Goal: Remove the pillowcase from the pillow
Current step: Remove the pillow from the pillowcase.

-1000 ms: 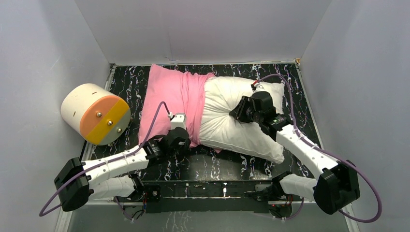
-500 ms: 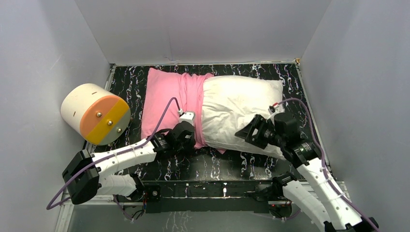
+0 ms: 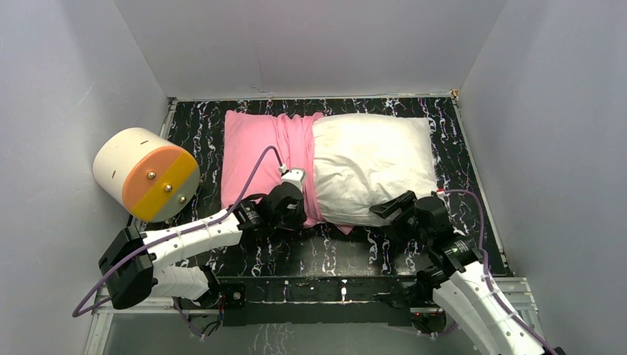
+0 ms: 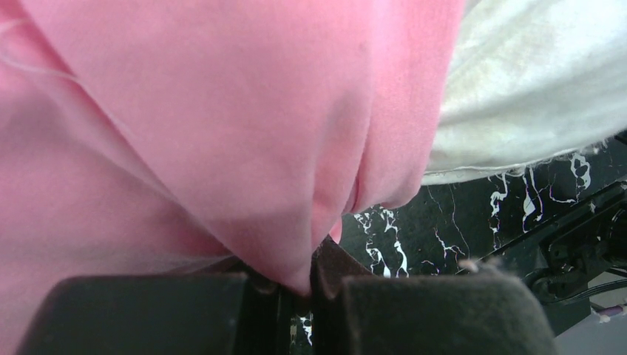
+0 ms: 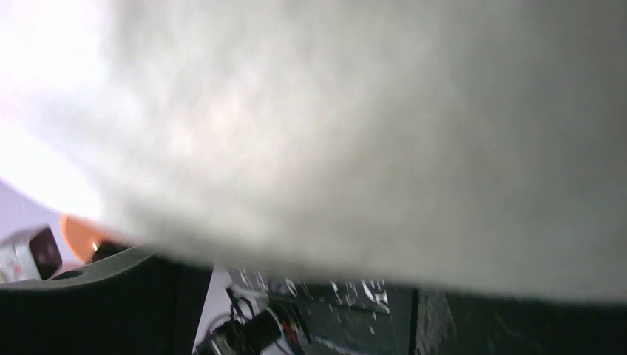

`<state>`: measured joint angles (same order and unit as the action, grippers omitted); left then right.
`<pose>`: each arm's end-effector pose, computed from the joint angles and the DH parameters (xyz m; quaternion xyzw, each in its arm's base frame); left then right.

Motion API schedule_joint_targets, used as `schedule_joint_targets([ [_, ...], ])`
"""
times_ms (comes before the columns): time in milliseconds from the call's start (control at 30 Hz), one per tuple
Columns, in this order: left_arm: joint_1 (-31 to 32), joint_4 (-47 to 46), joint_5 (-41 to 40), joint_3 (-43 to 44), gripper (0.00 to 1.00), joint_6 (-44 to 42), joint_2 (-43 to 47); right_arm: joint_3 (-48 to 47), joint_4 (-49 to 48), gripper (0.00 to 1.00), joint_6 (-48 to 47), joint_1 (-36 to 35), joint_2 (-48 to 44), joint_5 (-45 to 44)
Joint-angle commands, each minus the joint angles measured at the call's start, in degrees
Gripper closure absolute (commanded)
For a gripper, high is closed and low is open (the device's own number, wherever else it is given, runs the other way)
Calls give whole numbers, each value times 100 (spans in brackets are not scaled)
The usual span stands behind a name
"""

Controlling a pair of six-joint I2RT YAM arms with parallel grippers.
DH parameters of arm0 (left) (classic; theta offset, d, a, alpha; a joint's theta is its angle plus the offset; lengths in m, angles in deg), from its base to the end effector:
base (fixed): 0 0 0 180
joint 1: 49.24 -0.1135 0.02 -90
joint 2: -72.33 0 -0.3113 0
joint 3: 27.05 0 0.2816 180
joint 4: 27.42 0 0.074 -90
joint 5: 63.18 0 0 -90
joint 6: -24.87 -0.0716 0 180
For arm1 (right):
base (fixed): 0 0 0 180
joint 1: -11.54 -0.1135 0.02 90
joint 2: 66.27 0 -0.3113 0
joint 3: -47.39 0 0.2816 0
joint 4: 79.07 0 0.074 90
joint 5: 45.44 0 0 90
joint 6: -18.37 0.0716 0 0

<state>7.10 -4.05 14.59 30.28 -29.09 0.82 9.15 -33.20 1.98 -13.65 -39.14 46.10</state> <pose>0.1836 -0.2483 0.2520 0.1109 0.8863 -0.2509 0.3731 0.1248 0.0608 0.2267 0.3576 0.8106 0.3597 0.2926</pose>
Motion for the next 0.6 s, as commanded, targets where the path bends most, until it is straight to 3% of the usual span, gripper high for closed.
schedule_joint_targets([
  [0, 97, -36, 164, 283, 100, 43, 233, 528, -2285, 21, 879, -2, 407, -830],
  [67, 106, 52, 79, 241, 100, 40, 352, 516, -2514, 57, 976, 0, 711, -1121],
  [100, 106, 117, 16, 228, 100, 17, 411, 413, -2550, 70, 871, -3, 844, -1311],
  [233, 108, 634, -533, 119, 100, 6, 646, -201, -2052, 97, 249, 8, 1001, -2474],
  [400, 98, 2036, -1974, -228, 100, 905, 957, -1120, -1202, 100, -874, 74, 1489, -3697],
  [567, 90, 2969, -2553, -651, 100, 1859, 1623, -1576, -915, 100, -1407, 232, 1893, -3361],
])
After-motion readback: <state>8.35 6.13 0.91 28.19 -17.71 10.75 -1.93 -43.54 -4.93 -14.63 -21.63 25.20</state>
